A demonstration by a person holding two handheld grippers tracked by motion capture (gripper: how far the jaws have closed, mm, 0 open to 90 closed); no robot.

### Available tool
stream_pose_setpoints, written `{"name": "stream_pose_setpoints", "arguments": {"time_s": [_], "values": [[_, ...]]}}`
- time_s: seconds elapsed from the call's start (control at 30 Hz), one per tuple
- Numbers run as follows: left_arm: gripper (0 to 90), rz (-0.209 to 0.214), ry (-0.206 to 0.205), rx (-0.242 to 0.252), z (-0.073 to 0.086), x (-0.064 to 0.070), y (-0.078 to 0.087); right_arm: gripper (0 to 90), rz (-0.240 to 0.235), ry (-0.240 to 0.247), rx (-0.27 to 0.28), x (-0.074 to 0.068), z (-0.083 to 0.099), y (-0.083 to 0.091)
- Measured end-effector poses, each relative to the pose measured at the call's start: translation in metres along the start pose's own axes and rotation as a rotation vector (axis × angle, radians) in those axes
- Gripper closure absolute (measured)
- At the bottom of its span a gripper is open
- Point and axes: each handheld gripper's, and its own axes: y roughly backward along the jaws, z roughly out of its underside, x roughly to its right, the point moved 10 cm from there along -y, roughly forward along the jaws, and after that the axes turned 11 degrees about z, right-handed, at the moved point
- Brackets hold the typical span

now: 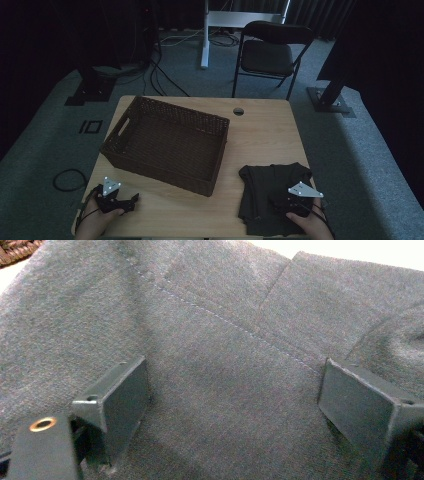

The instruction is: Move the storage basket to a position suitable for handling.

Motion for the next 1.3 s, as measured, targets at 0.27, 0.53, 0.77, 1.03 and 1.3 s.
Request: {"name": "stream_pose_setpoints", "arguments": {"time_s": [0.27,0.53,0.77,1.03,1.3], "values": [[4.8,0.034,-0.034,-0.012,0.001,0.001,0.0,12.9,-0.01,-0.009,-0.002,0.0,0.0,0.0],[6.6,0.07,-0.062,-0.016,0.004,-0.005,0.005,13.0,-0.003,-0.028,-0.001,0.001,-0.003,0.002],[6.7,0.076,-0.051,-0.013,0.002,-0.011,0.009,13.0,0.015,-0.09,0.029,-0.001,-0.019,0.004],[6.7,0.084,-0.063,0.007,-0.004,-0.016,0.016,12.9,-0.012,-0.097,0.078,-0.013,-0.041,0.007],[6.7,0.102,-0.089,0.067,-0.029,-0.016,0.034,12.9,-0.04,-0.096,0.124,-0.03,-0.071,0.006]]}}
